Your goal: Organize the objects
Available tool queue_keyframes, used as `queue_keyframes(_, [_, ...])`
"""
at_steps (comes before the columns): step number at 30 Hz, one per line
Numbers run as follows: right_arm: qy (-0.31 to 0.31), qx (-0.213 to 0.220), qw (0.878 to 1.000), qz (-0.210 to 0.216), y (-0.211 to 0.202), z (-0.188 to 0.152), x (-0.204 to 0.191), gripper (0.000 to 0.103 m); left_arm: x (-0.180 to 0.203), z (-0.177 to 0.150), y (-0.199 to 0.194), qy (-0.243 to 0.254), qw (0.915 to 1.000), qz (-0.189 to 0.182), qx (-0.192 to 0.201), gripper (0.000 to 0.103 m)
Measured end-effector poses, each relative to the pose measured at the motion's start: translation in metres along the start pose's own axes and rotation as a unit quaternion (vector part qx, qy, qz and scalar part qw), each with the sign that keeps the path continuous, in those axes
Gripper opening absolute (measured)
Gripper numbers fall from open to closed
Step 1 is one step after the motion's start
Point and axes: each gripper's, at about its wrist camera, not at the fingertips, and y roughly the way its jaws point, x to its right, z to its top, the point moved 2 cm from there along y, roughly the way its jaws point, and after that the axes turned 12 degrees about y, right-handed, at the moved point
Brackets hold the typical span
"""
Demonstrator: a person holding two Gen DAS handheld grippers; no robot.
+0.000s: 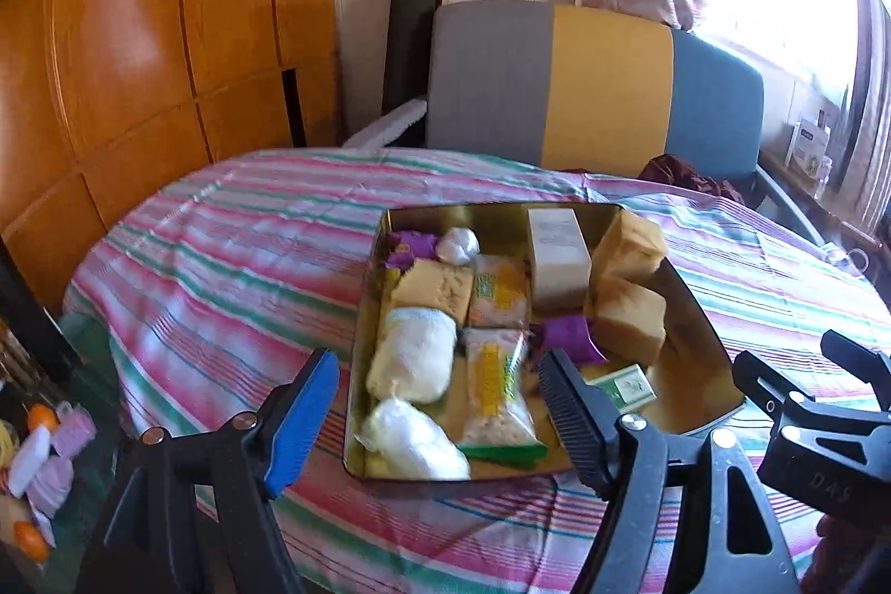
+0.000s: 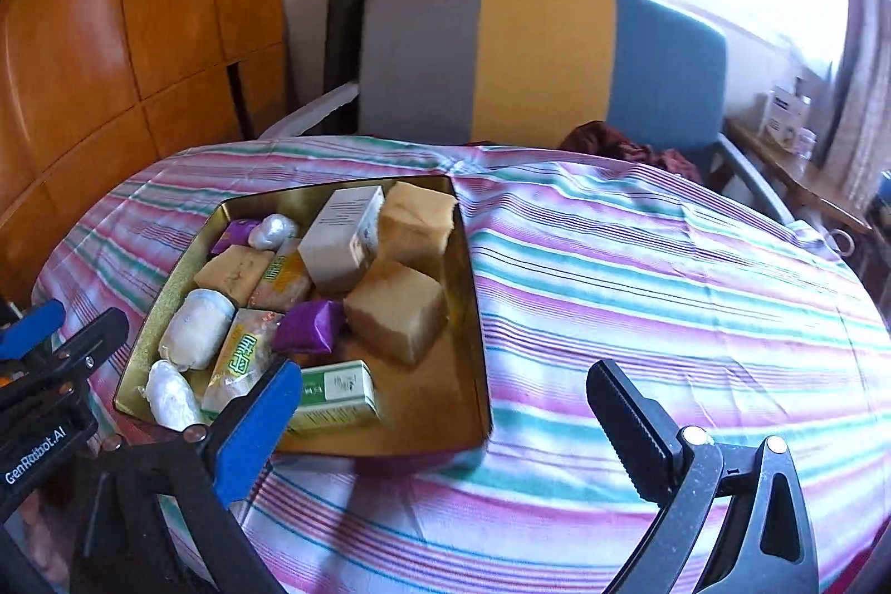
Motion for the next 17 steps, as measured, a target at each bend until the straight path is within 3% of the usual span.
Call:
queue_keyframes(7, [-0.009, 0.015, 1.0, 0.007, -0.009, -0.003, -0.007, 0.103, -0.003, -0.007, 0.002, -0.018, 0.9995, -0.021, -0.014, 0.069])
queue_keyframes(17, [-0.035, 0.03, 0.999, 0.012, -0.012, -0.002, -0.028, 0.103, -0.006, -0.005, -0.007, -0.013, 0.9997, -0.014, 0.014, 0.067])
